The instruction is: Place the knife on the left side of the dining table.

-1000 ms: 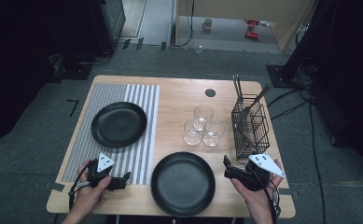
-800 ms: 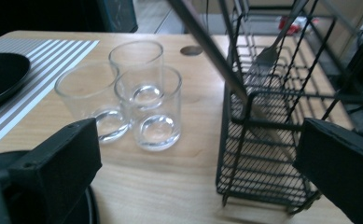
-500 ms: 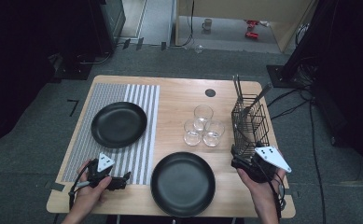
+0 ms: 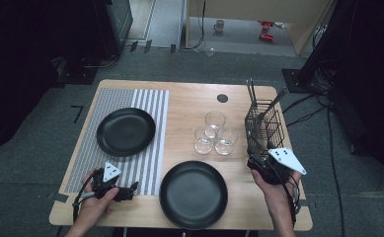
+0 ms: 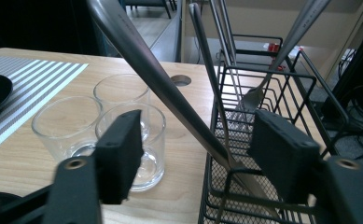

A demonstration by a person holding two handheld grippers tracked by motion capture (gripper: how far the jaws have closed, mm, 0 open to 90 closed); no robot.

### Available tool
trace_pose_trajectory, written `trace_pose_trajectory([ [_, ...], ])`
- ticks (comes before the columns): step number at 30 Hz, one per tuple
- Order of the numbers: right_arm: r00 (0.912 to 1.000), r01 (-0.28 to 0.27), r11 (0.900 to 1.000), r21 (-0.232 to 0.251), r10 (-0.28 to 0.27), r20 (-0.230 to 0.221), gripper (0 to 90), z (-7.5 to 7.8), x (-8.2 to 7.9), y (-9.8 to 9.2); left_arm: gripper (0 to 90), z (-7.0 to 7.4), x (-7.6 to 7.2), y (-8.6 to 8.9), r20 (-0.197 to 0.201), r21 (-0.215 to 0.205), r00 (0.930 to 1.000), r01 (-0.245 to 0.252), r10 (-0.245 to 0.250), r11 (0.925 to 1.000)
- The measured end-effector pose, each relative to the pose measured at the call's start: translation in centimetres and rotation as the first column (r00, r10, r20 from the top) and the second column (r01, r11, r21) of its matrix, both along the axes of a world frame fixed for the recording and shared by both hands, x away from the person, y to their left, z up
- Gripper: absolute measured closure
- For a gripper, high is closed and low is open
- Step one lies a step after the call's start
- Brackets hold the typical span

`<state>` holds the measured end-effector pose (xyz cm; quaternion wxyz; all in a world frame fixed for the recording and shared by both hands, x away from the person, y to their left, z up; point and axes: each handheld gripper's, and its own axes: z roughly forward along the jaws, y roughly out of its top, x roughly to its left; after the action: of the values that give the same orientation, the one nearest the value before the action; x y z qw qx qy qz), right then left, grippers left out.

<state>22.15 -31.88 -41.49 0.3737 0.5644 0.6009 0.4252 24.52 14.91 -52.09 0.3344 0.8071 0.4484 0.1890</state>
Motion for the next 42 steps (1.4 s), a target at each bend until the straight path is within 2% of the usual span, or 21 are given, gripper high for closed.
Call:
trace_pose_trajectory([
  [8,0.9998,-0.018,1.000,-0.012,0.018,0.002,55.8,-0.1,0.8,0.2,0.0,0.0,0.0,0.0,0.000,0.000,1.0000,0.000,0.000,1.0000],
  [12,1.0000,-0.004,0.999,-0.045,0.004,0.001,64.8,-0.4,1.2,0.4,0.0,0.0,0.0,0.0,0.000,-0.001,1.0000,0.000,0.000,1.0000],
  [16,1.0000,-0.001,0.997,-0.071,0.002,0.007,68.6,-0.5,1.4,0.5,0.0,0.0,0.0,0.0,0.000,0.000,1.0000,0.000,0.000,1.0000],
  [20,0.9996,-0.002,0.991,-0.136,0.005,0.027,71.4,-0.6,1.3,0.7,0.0,0.0,0.0,0.0,0.000,-0.001,1.0000,0.000,0.000,1.0000],
  [23,0.9992,0.006,0.988,-0.151,0.000,0.040,72.7,-0.7,1.2,0.8,0.0,0.0,0.0,0.0,0.000,-0.001,1.0000,0.000,0.000,1.0000],
  [33,0.9903,0.098,0.989,-0.107,-0.086,0.109,79.1,0.0,0.7,-1.3,0.0,0.0,0.0,0.0,0.000,0.000,1.0000,0.000,0.000,1.0000],
  [40,0.9830,0.144,0.983,-0.110,-0.130,0.130,83.7,0.6,0.6,-3.4,0.0,0.0,0.0,0.0,0.000,0.000,1.0000,0.000,0.000,1.0000],
  [42,0.9803,0.159,0.983,-0.095,-0.146,0.134,84.1,0.7,0.6,-4.0,0.0,0.0,0.0,0.0,0.000,0.000,1.0000,0.000,0.000,1.0000],
])
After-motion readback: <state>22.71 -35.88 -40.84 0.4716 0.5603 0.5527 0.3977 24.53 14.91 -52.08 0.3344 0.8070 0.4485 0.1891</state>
